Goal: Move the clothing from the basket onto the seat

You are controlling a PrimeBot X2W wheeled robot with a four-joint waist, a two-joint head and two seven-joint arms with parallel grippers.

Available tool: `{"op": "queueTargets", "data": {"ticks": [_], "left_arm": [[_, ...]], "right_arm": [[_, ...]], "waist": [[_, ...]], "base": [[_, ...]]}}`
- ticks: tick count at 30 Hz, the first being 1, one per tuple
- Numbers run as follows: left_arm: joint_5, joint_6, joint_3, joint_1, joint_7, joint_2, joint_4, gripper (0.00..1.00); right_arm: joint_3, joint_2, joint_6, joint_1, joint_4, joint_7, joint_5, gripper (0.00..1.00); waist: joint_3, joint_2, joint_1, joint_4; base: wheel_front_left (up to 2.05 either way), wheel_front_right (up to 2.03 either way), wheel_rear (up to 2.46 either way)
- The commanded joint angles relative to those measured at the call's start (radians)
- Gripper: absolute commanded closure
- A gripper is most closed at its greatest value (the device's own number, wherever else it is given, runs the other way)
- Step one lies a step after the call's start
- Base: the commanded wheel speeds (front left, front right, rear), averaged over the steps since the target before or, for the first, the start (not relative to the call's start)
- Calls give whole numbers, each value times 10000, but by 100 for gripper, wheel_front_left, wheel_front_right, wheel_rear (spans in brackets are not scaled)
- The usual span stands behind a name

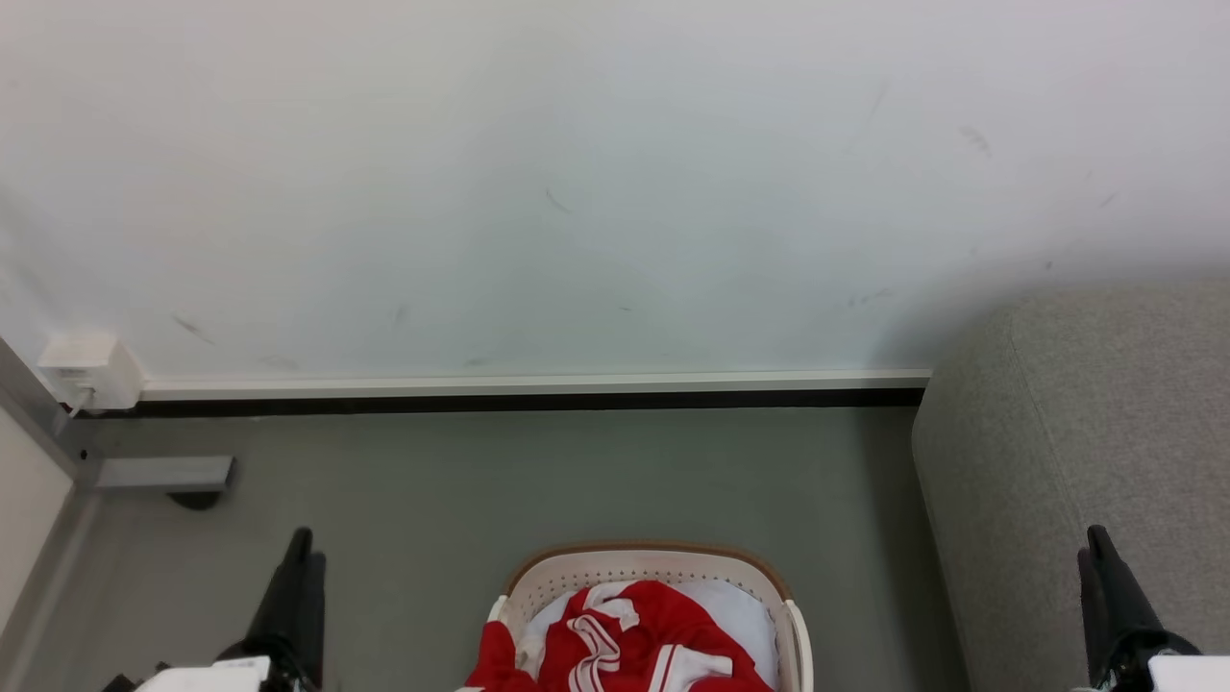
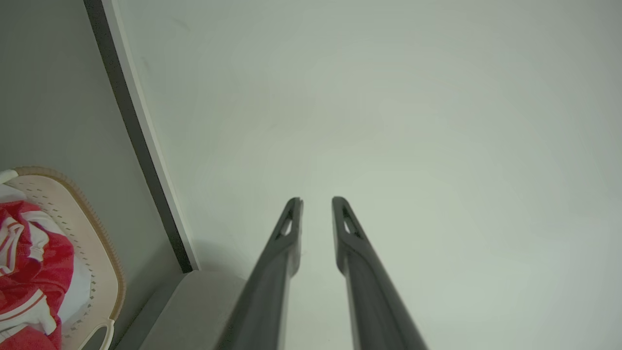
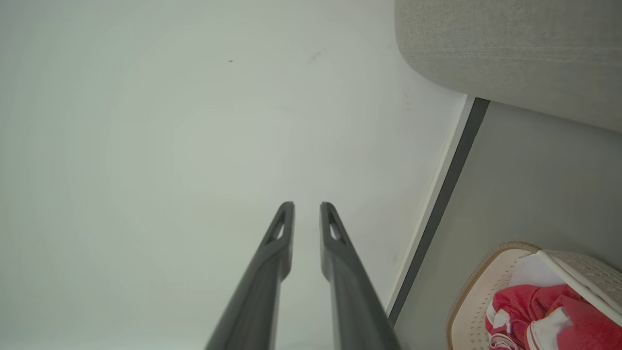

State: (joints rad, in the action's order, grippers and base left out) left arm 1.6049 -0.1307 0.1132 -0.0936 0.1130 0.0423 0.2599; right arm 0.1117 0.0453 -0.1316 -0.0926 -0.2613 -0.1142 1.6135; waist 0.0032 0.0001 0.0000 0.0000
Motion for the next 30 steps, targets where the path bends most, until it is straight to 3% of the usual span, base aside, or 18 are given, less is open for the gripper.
{"op": "queueTargets", "data": {"ticks": [1, 8, 16, 30], "left_arm": [[7, 2, -19, 19, -43, -8, 14, 0], [-106, 1, -131, -40, -406, 3, -128, 0], [-1390, 1, -152, -65, -738, 14, -514, 0], [-4874, 326, -614, 93, -1328, 33, -1253, 0]], "right_arm": [[-30, -11, 0, 26, -2, 15, 6, 0], [-311, 5, 1, 49, 315, 346, -115, 0], [-746, 156, 2, 19, 577, 737, -801, 0], [-1430, 436, 4, 69, 1191, 1332, -3681, 0]], "waist": [[1, -1, 0, -1], [-6, -1, 0, -10], [-9, -1, 0, -43], [-39, -1, 0, -105]], "base": [[0, 0, 0], [0, 0, 0], [0, 0, 0], [0, 0, 0]]}}
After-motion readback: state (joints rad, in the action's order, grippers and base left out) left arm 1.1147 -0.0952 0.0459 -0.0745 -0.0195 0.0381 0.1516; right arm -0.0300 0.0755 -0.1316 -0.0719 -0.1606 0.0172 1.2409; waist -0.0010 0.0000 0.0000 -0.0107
